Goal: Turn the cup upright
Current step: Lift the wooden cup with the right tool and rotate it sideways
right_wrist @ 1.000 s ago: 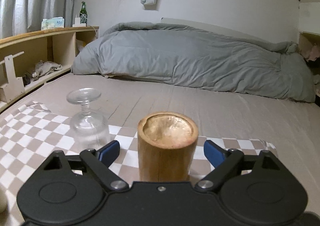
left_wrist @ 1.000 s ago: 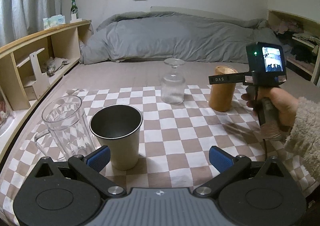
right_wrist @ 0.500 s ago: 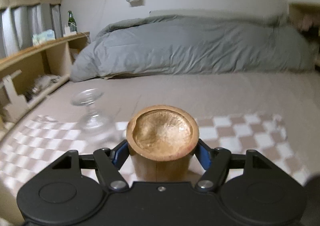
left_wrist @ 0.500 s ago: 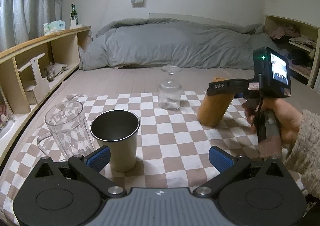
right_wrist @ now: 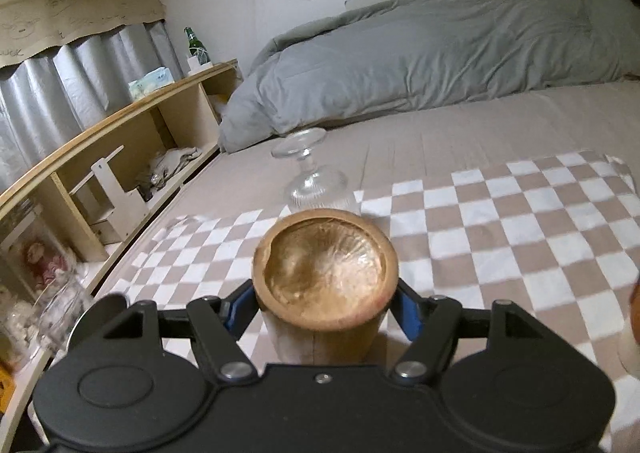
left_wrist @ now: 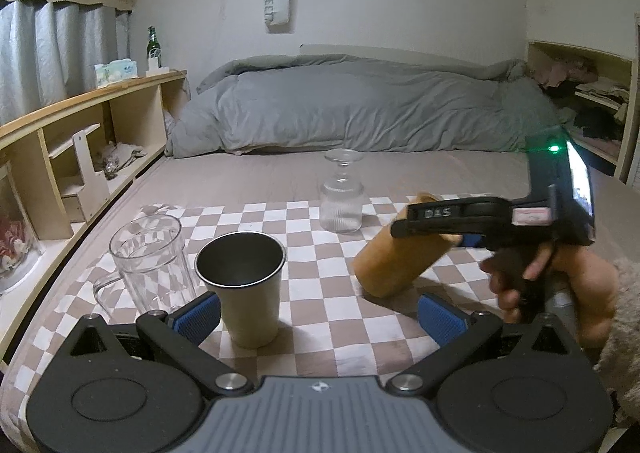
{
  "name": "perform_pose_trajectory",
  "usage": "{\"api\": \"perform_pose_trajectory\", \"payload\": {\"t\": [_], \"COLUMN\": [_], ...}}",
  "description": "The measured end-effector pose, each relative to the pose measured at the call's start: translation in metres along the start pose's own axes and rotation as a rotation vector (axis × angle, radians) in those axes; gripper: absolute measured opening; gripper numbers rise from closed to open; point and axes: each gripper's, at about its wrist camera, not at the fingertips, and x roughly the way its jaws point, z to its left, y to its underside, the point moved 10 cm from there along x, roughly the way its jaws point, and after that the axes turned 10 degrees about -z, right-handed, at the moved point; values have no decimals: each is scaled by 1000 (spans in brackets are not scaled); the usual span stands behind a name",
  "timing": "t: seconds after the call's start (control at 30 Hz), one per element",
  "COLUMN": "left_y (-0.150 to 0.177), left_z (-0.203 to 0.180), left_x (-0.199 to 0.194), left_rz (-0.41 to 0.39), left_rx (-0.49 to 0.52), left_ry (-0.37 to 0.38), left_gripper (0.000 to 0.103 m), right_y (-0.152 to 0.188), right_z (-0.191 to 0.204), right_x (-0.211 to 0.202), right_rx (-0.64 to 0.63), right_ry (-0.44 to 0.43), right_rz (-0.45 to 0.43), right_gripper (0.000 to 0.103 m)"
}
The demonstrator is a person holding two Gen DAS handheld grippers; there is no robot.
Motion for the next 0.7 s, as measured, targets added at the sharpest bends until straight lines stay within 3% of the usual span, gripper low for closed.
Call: {"api": "perform_pose_trajectory", "payload": {"t": [0.2,0.27,0.7], "left_y": [0,0,4], "left_z": [-9,-13,-31], "left_x": [3,3,11], "left_rz": [-4,-6,8], "left_rx": [9,15,47], "left_ry": [16,22,34], "left_gripper": [103,103,103], "right_y": [21,32,69], "right_z": [-31,-37,-67], "right_x": [-20,-26,-31], "right_rx": [276,309,47], "right_ry": [2,6,34], "right_rz": [151,190,300], "right_gripper": [71,73,73]}}
